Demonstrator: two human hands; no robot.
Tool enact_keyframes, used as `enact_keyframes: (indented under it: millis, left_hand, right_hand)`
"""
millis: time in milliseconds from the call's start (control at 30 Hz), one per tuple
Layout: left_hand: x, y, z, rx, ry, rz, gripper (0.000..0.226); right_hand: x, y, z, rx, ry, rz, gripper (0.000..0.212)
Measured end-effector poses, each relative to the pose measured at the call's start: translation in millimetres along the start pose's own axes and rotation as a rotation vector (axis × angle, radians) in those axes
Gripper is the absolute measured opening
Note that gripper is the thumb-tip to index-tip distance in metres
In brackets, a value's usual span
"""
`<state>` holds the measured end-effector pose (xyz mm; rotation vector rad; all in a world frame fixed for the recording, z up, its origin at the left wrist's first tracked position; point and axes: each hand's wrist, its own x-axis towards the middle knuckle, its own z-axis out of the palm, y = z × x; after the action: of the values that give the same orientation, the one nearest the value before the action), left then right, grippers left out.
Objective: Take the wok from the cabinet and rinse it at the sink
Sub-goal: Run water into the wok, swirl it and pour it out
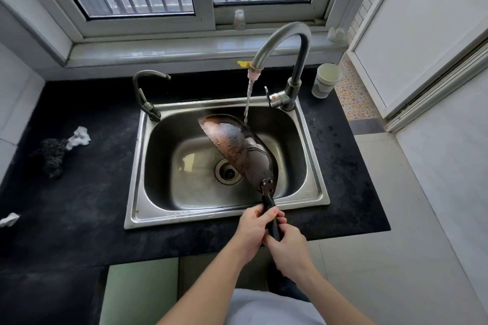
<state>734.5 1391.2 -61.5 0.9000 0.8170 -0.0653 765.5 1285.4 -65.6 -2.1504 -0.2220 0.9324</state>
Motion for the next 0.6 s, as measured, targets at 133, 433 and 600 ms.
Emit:
enact_keyframes:
  millis: [133, 433, 600]
  left_hand:
    - [-7.8, 0.2, -2.6, -0.021, -0.024, 0.028, 0.016]
    - [-19.5, -3.6, -1.4, -0.120, 0.015, 0.053, 0.014]
    - [-26.2, -1.2, -9.7, -0.400, -0.081, -0.042, 0.028]
  right_hand:
    - [-6.4, 0.4, 1.3, -0.079, 0.045, -0.074, 0.007]
    - [-15.0, 0.2, -10.5, 0.035, -0.068, -0.087, 0.011]
    - [-23.2, -9.9, -14.2, 0.287, -0.310, -0.074, 0.014]
